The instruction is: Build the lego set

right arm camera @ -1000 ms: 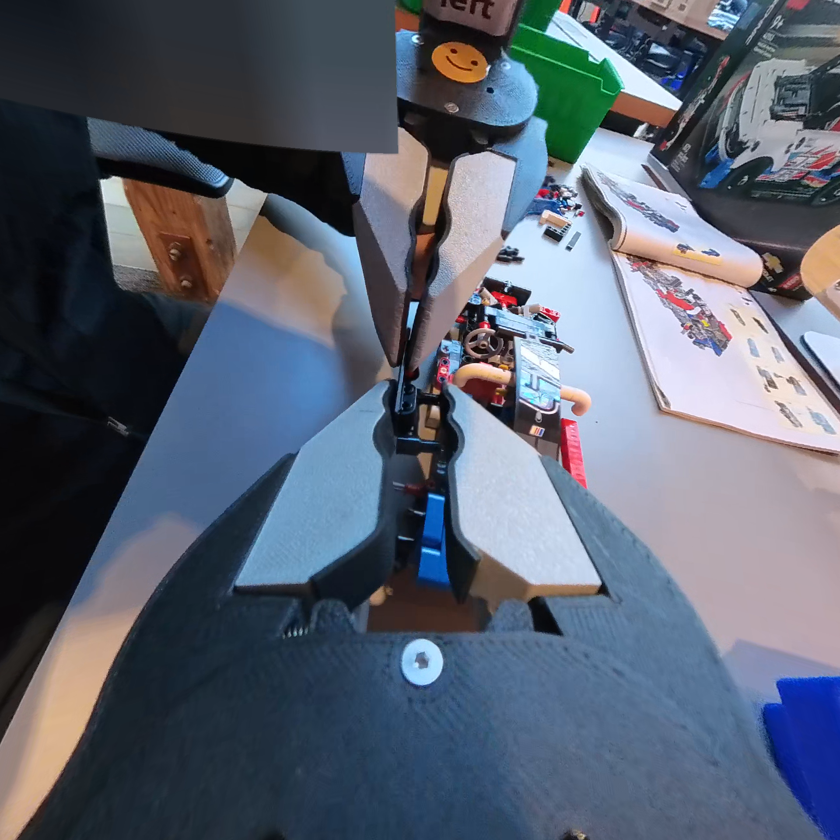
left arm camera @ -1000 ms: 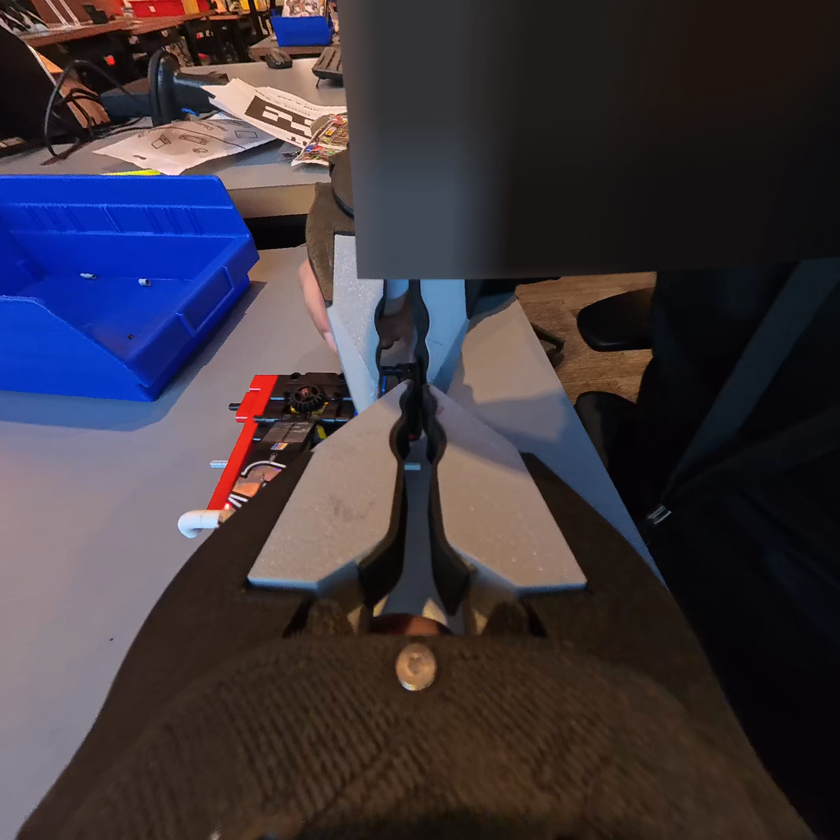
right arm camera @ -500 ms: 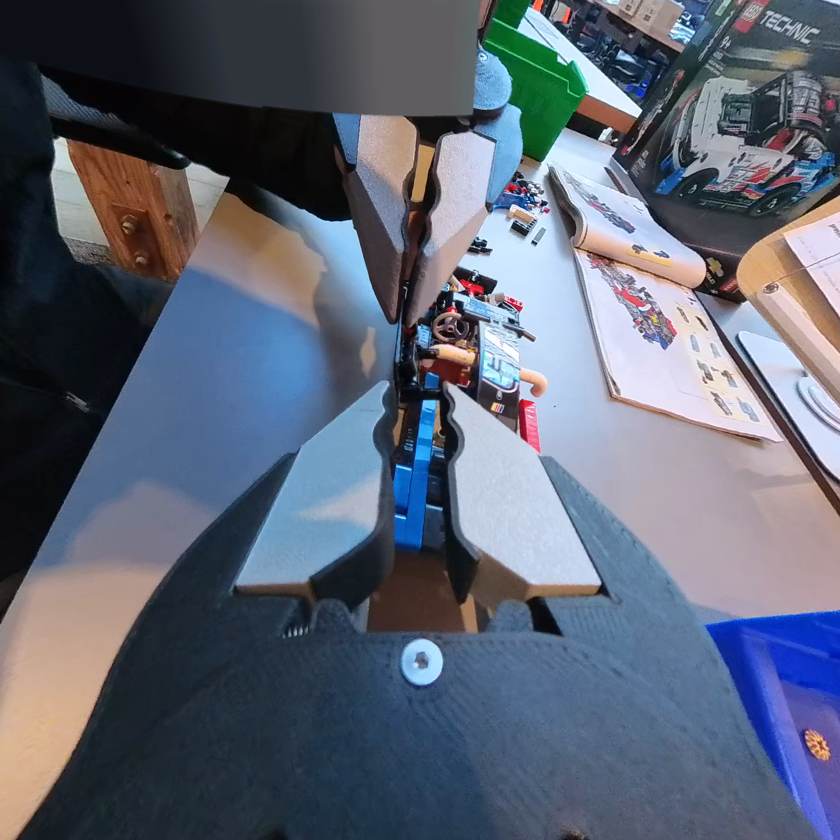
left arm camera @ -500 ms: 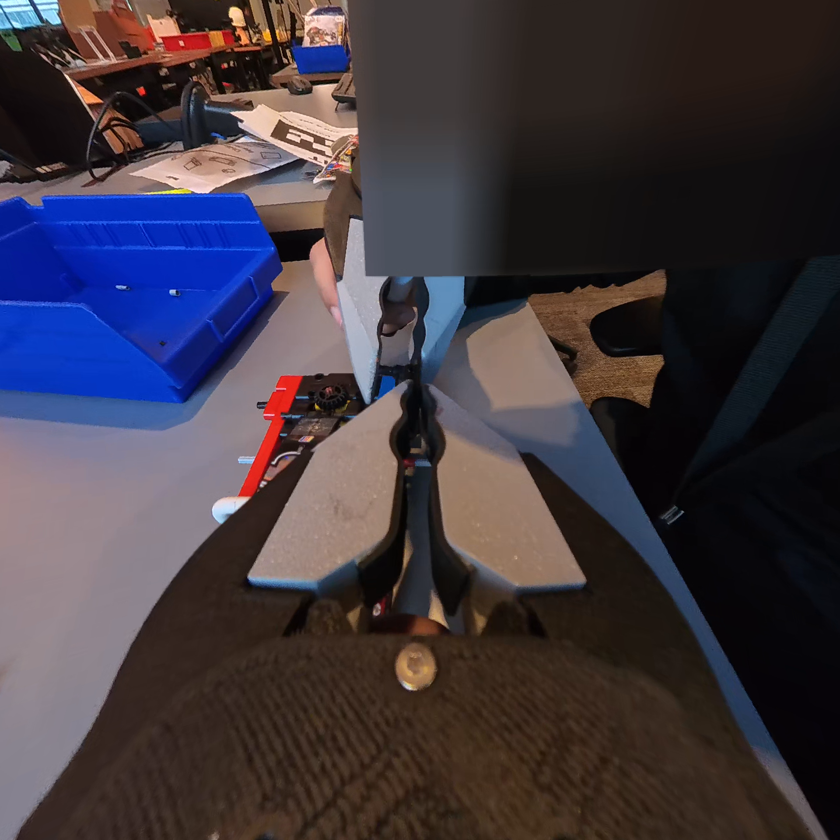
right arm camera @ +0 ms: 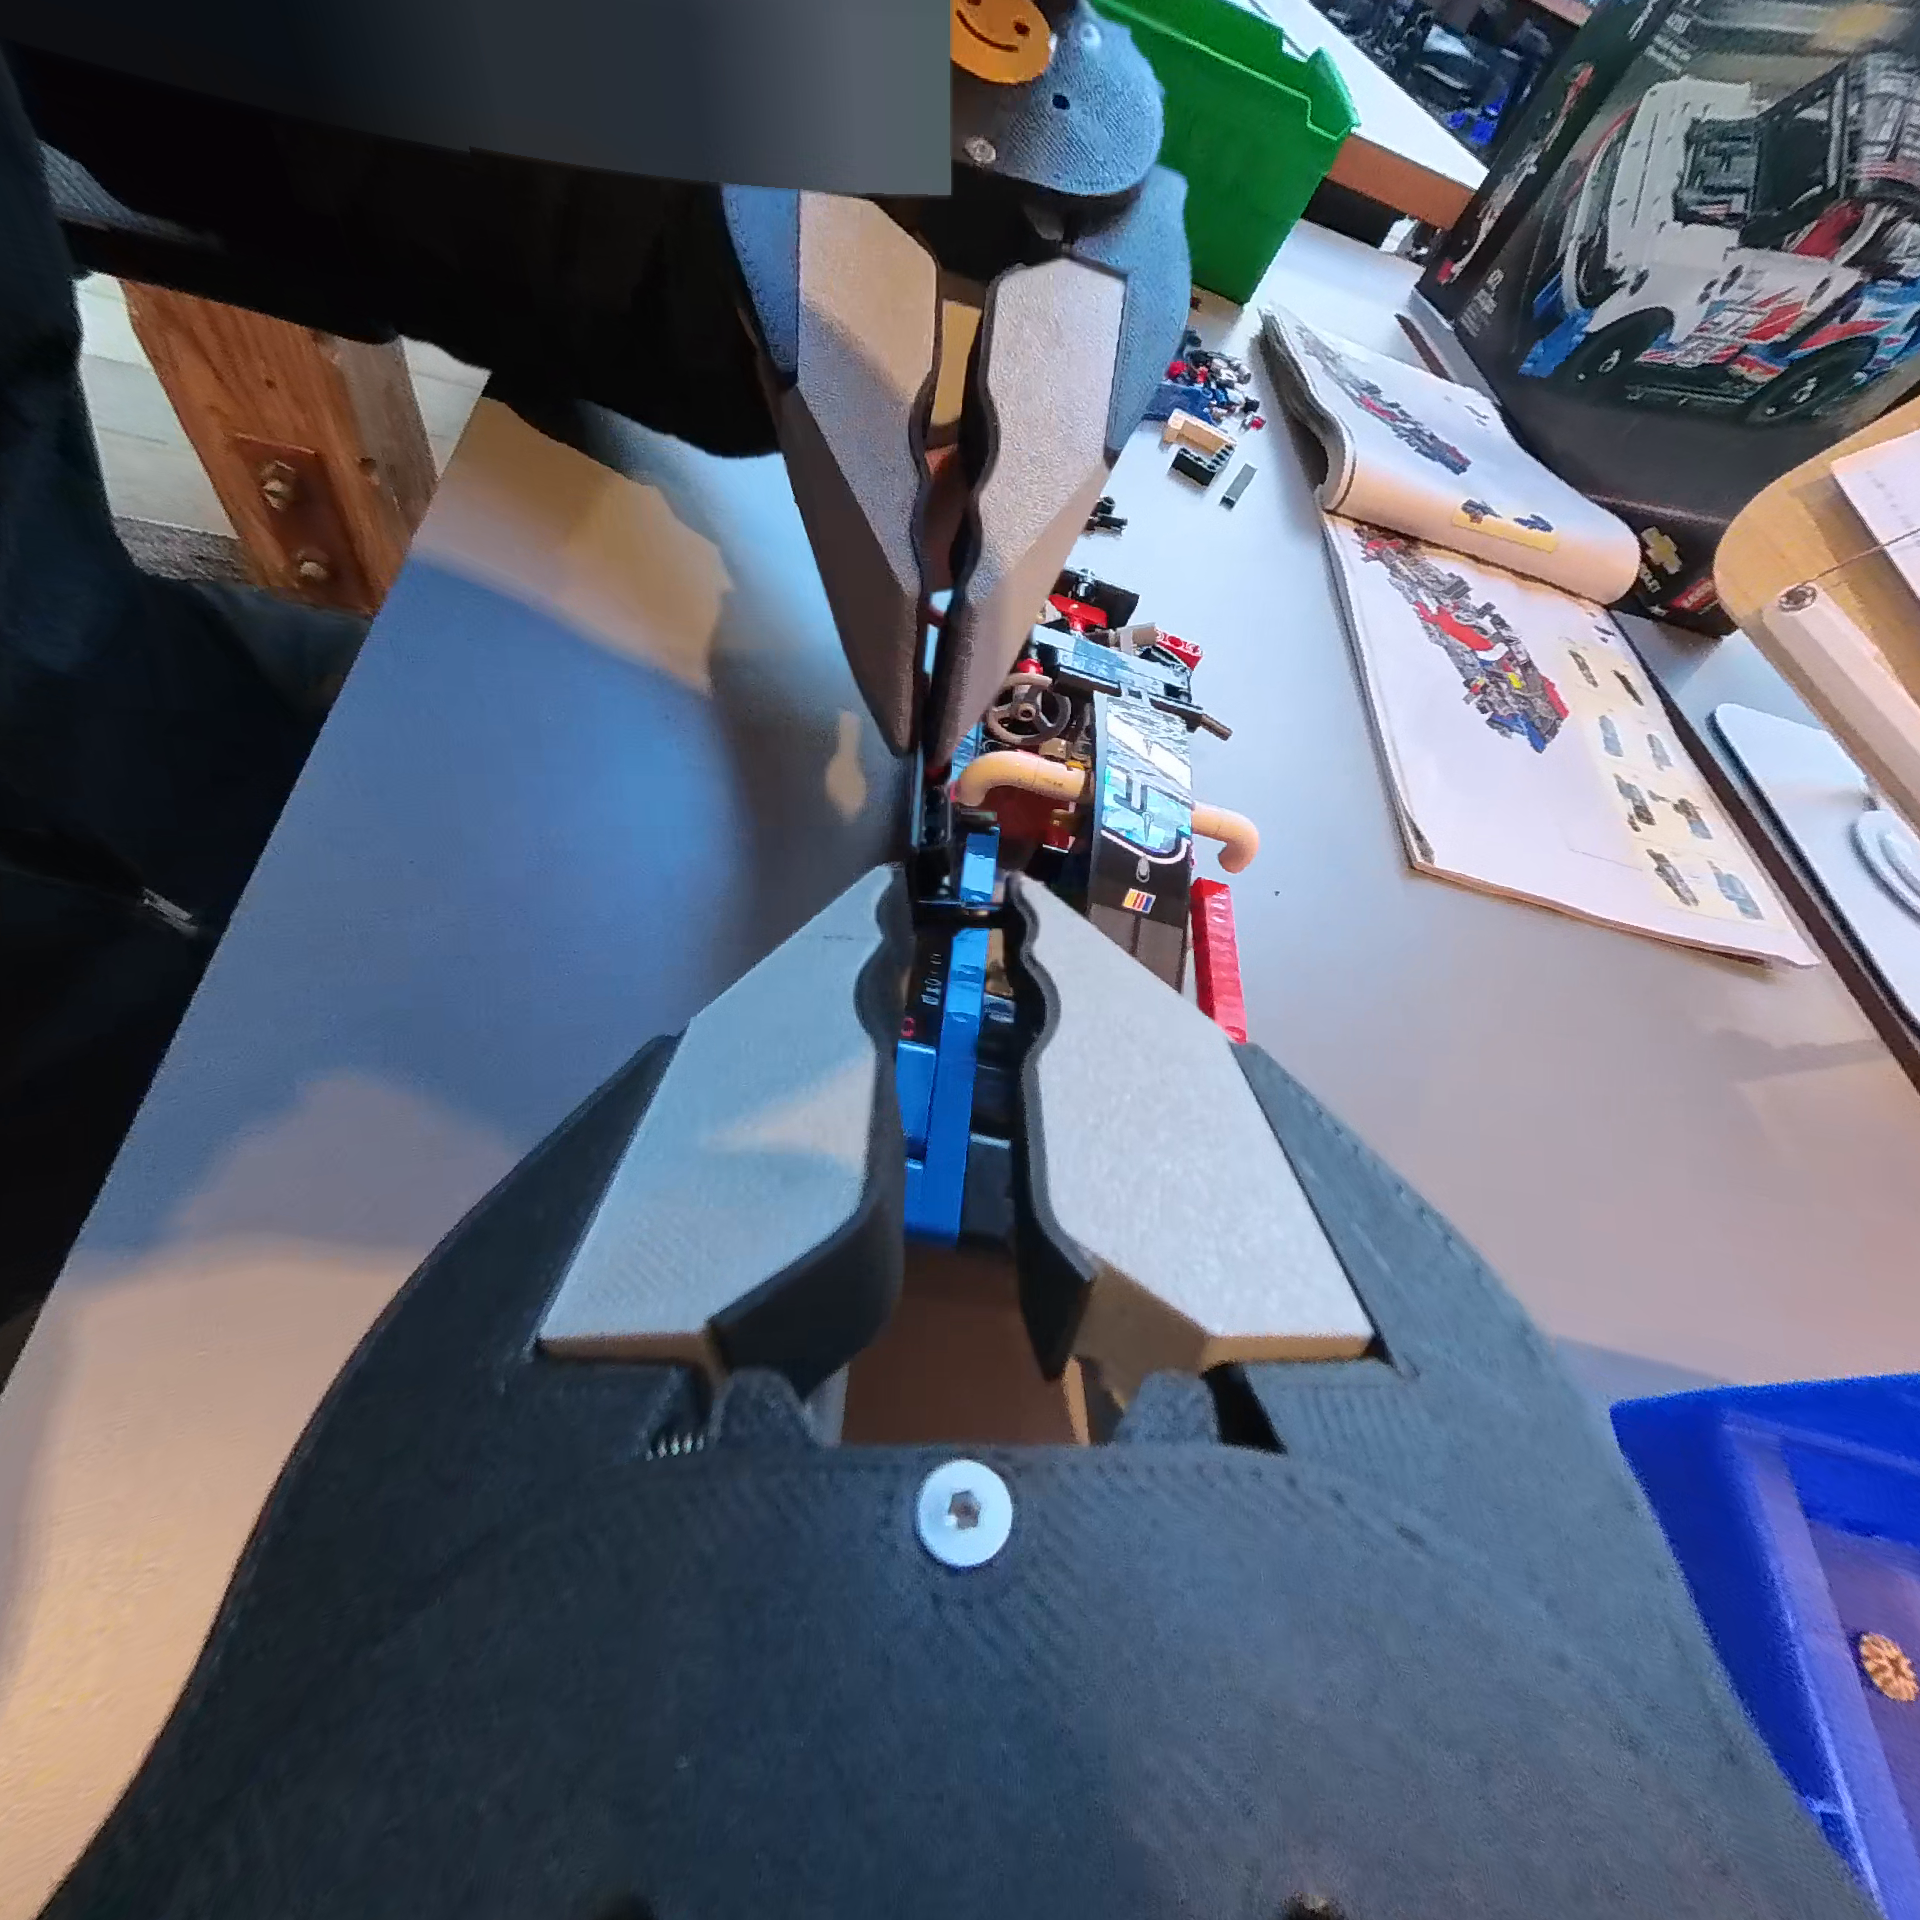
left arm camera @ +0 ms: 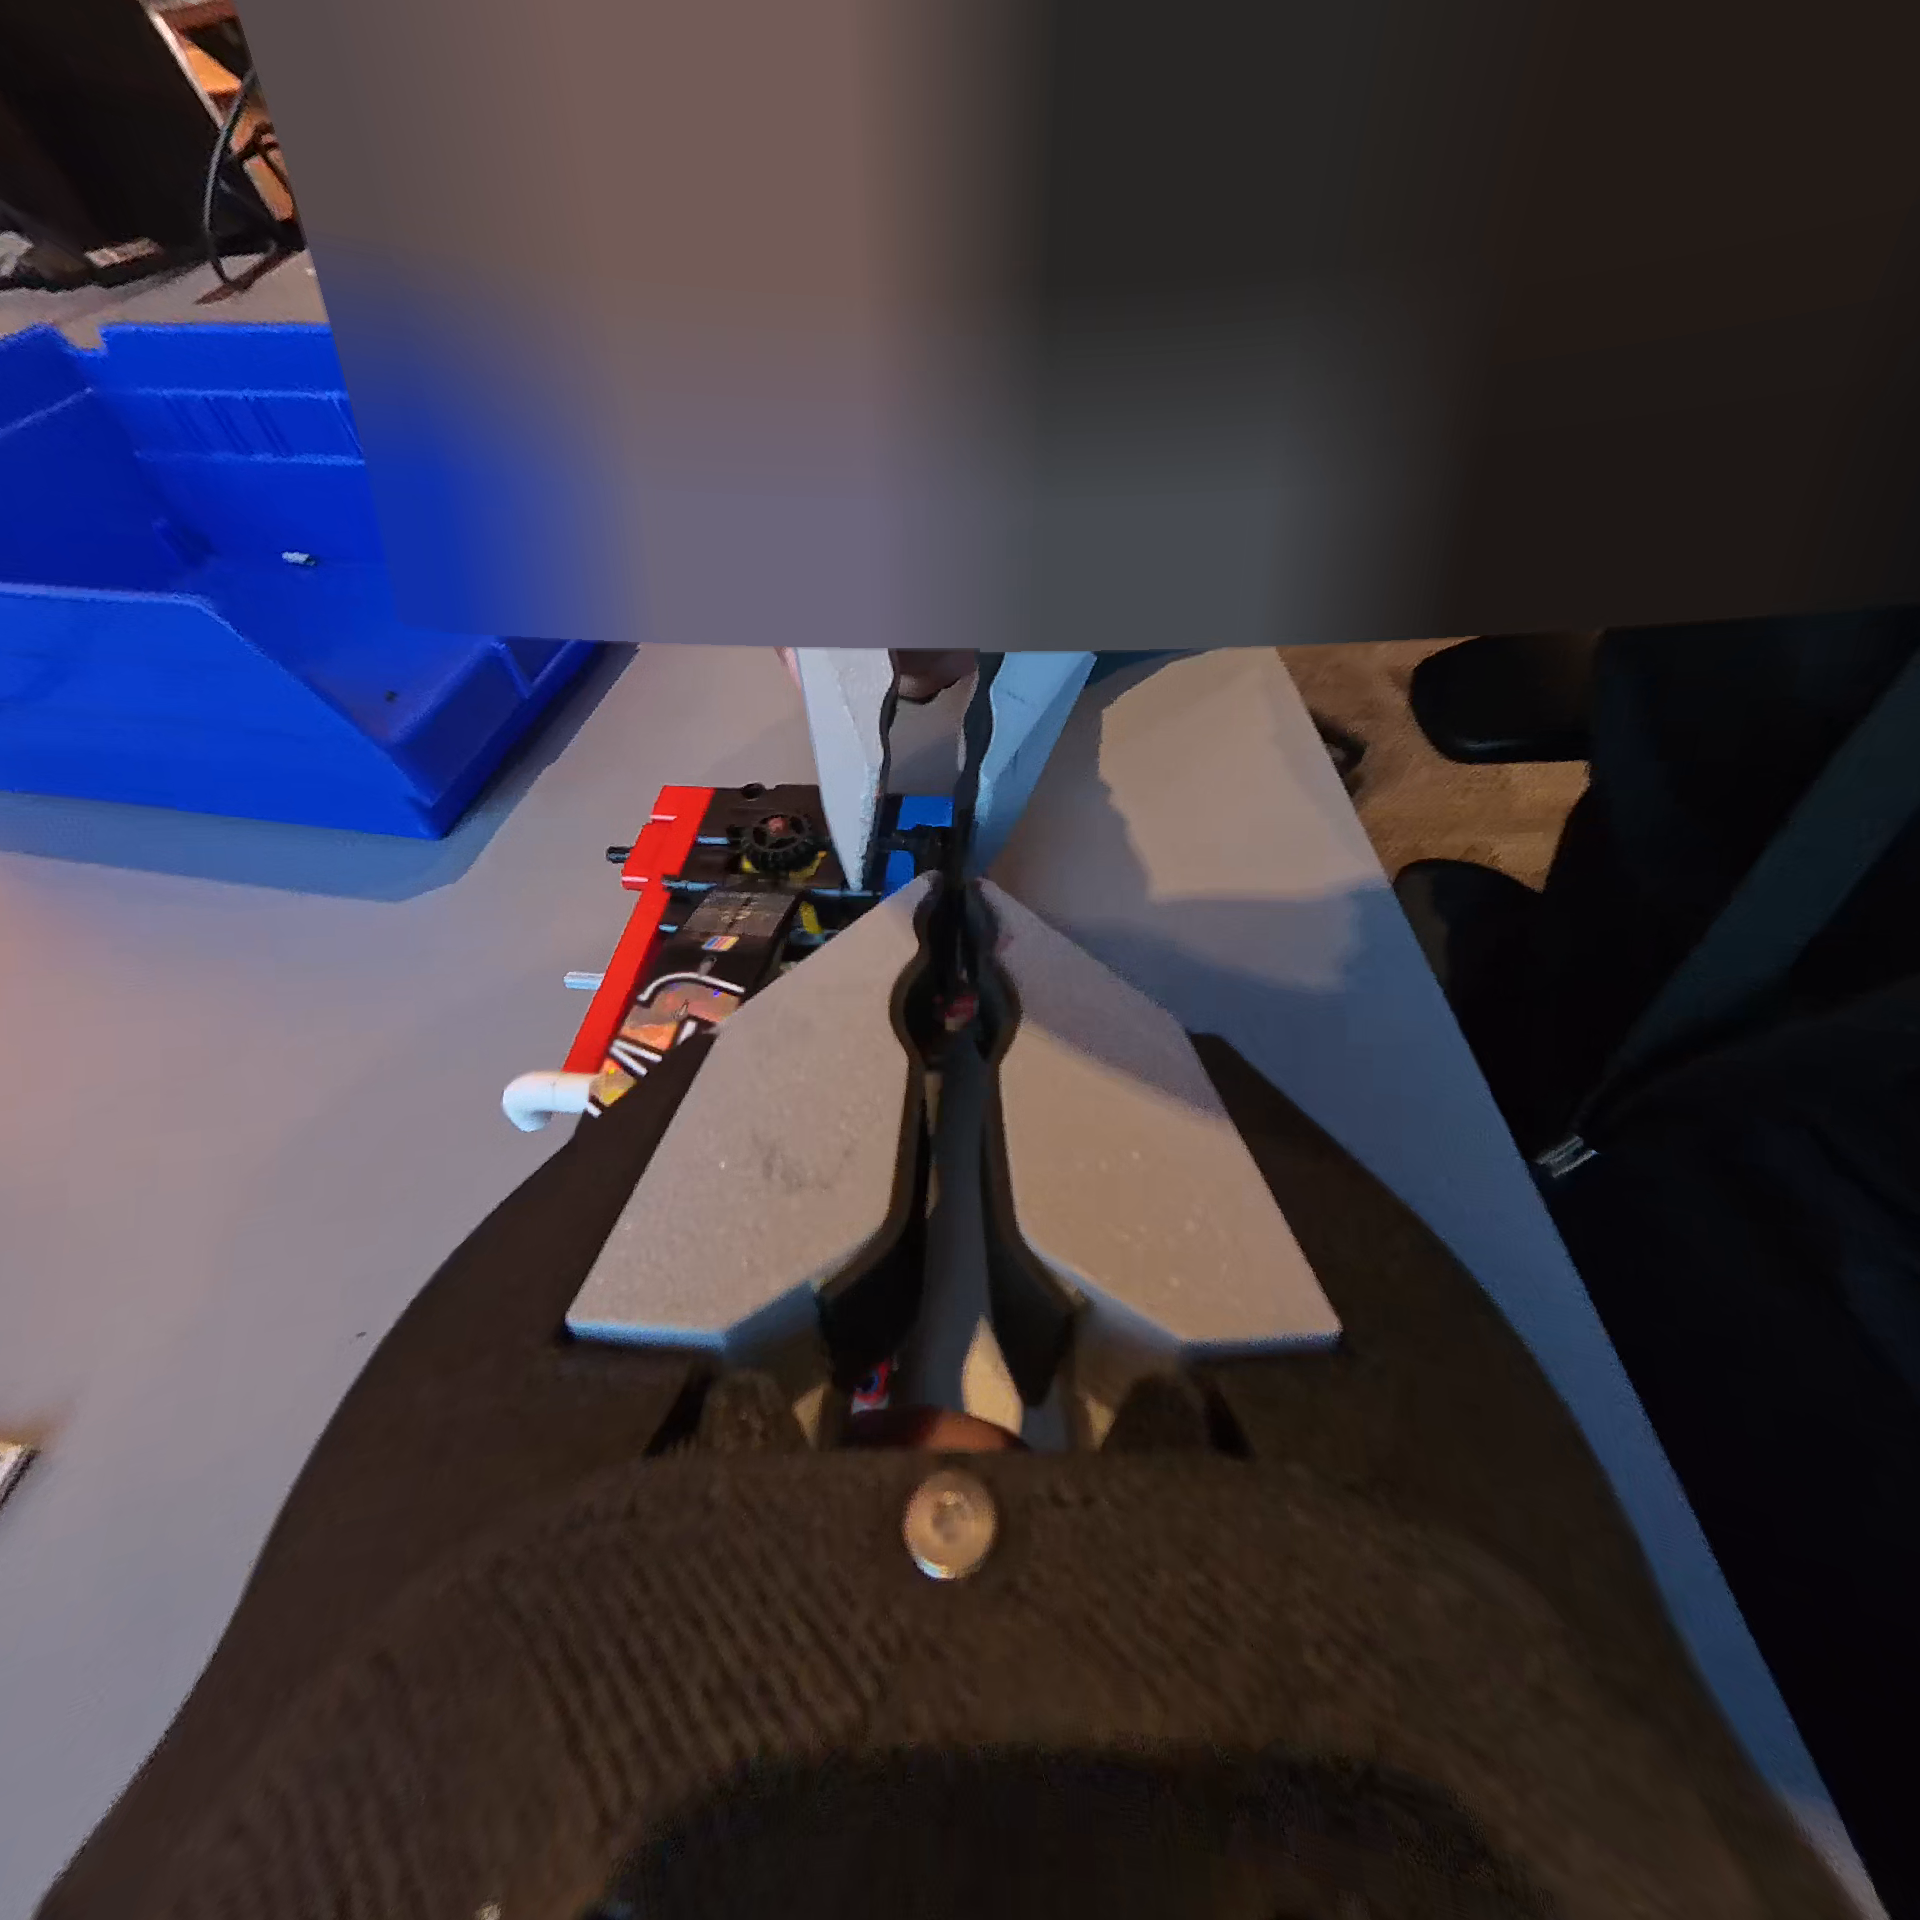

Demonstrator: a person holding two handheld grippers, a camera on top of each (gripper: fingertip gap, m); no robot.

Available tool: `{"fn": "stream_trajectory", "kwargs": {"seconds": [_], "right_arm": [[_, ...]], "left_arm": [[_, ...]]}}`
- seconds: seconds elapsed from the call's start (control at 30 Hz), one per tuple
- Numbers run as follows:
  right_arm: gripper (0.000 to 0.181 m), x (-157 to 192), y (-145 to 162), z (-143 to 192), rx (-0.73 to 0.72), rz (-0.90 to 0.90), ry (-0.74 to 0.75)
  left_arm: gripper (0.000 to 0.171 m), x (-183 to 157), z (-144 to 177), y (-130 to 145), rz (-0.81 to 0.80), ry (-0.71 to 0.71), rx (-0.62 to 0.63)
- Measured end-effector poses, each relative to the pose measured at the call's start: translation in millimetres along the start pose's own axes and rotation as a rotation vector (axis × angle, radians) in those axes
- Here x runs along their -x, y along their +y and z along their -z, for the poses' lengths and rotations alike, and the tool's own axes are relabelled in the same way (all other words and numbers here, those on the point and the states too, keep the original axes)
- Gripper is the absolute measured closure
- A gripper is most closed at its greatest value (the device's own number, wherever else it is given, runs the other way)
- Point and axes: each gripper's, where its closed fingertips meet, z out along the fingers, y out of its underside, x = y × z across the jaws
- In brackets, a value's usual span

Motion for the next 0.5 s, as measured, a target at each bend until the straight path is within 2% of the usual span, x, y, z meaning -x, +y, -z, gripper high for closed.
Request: {"fn": "stream_trajectory", "kwargs": {"seconds": [0.3, 0.5], "right_arm": [[0.168, 1.5, 0.9, -1.8, 0.016, 0.032, 0.012], [0.168, 2.4, 1.1, -1.8, 0.020, 0.013, 0.001]], "left_arm": [[0.166, 3.0, -3.6, 7.3, -0.034, -0.058, 0.100], [0.171, -0.4, -4.4, 9.6, -0.097, -0.070, 0.154]]}}
